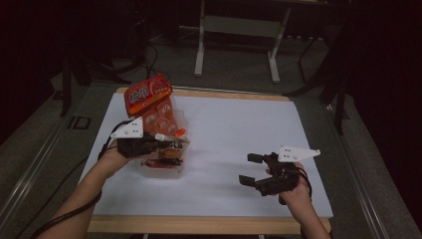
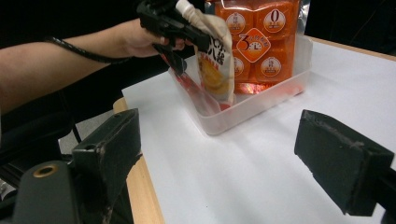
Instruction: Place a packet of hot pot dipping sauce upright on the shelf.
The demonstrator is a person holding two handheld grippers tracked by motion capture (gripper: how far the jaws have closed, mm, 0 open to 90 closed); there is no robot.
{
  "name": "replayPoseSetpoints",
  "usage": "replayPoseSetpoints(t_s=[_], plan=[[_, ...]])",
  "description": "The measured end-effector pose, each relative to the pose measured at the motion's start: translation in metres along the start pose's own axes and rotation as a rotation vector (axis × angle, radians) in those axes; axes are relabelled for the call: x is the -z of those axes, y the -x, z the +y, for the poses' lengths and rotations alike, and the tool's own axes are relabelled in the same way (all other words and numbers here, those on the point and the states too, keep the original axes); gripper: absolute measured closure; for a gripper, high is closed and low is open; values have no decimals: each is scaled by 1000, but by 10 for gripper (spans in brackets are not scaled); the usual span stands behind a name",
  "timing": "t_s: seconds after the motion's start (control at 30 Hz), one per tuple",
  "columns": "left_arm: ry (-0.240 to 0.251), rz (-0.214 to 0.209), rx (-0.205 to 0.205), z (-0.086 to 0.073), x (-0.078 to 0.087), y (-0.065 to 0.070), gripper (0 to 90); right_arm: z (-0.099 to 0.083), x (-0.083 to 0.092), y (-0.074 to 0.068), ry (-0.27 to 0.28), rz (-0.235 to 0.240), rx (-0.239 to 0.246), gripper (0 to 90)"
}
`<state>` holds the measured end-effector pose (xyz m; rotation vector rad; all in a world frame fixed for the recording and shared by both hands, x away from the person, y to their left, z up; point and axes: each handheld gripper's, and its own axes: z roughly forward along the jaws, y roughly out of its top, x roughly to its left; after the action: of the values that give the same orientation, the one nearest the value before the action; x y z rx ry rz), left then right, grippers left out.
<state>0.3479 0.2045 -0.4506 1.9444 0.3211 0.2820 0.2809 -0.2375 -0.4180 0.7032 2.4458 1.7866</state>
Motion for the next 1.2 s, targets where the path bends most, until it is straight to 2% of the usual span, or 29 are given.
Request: replayPoseSetpoints(t_s=[0.1, 0.17, 0.2, 0.37, 0.47, 0.57, 0.67, 0.7, 0.73, 0.77, 0.9, 1.07, 1.13, 1.2], plan=[[20, 1, 24, -6, 1, -1, 828, -1, -1, 1, -2, 1, -2, 144], [7, 2, 38, -9, 0, 0, 782, -1, -2, 1, -2, 2, -4, 144], [17, -2, 50, -10, 0, 0, 773, -1, -2, 1, -3, 1, -5, 144], [31, 24, 71, -7, 6, 0, 652, -1, -2, 0, -5, 2, -3, 144], [31, 48, 83, 0, 9, 1, 532, -1, -3, 0, -8, 3, -6, 144], [41, 60, 99, 9, 11, 2, 454, -1, -3, 0, -8, 2, -4, 144], [46, 70, 124, 20, 13, 5, 331, -1, -3, 0, -9, 0, -5, 144], [46, 70, 124, 20, 13, 5, 258, -1, -3, 0, -9, 0, -5, 144], [37, 74, 130, 31, 14, 10, 184, -1, -2, 0, -8, -1, -7, 145], [50, 74, 126, 37, 15, 13, 155, -1, -2, 1, -7, -1, -6, 144], [106, 77, 132, 56, 18, 23, 104, -2, -2, 2, -3, -3, -10, 145], [118, 69, 151, 64, 16, 33, 72, -3, -2, 1, -5, -4, -9, 145], [110, 76, 154, 65, 15, 34, 60, -3, -1, 1, -6, -5, -10, 144], [102, 86, 164, 68, 12, 42, 61, -3, 0, 2, -4, -8, -12, 145]])
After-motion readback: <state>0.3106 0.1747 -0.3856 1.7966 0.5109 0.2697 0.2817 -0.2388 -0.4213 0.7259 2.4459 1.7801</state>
